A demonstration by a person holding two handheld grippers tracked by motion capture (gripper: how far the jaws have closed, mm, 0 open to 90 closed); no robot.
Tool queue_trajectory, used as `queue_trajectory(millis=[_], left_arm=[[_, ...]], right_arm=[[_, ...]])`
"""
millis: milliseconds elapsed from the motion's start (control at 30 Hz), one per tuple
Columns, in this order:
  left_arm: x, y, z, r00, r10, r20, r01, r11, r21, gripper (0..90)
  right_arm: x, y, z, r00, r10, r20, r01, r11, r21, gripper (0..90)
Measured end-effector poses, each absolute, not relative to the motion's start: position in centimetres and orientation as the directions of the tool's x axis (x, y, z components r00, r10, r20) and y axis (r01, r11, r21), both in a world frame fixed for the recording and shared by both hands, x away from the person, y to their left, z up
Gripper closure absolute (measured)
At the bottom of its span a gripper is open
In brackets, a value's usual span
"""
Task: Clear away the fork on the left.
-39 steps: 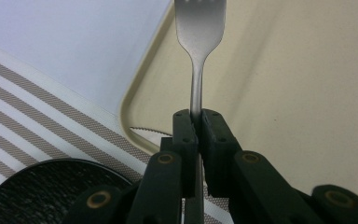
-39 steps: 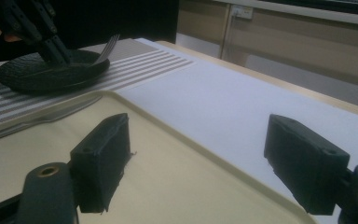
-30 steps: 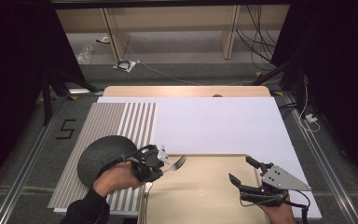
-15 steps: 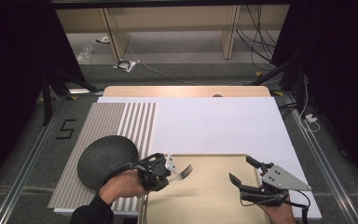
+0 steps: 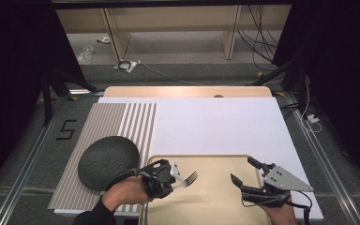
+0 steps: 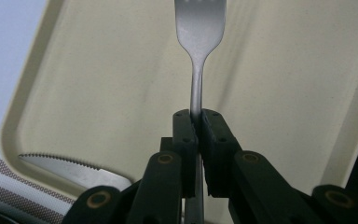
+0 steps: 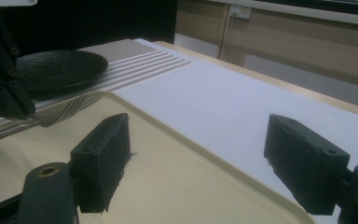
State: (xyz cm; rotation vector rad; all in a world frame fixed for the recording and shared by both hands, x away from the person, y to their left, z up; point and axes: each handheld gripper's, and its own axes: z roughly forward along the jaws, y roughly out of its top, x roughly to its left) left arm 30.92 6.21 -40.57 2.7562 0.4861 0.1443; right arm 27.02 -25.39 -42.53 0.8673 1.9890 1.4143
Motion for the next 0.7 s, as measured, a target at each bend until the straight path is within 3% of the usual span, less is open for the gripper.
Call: queue_trajectory(millis=[700], left_arm=[[29.4,4.3,-41.8,0.946,0.323,0.003,0.305,-0.898,0.315,84.2]], right_arm=[[27.0,-25.4,-42.5,-0.642,0.764,-0.067,0.187,0.241,0.952,23.4]])
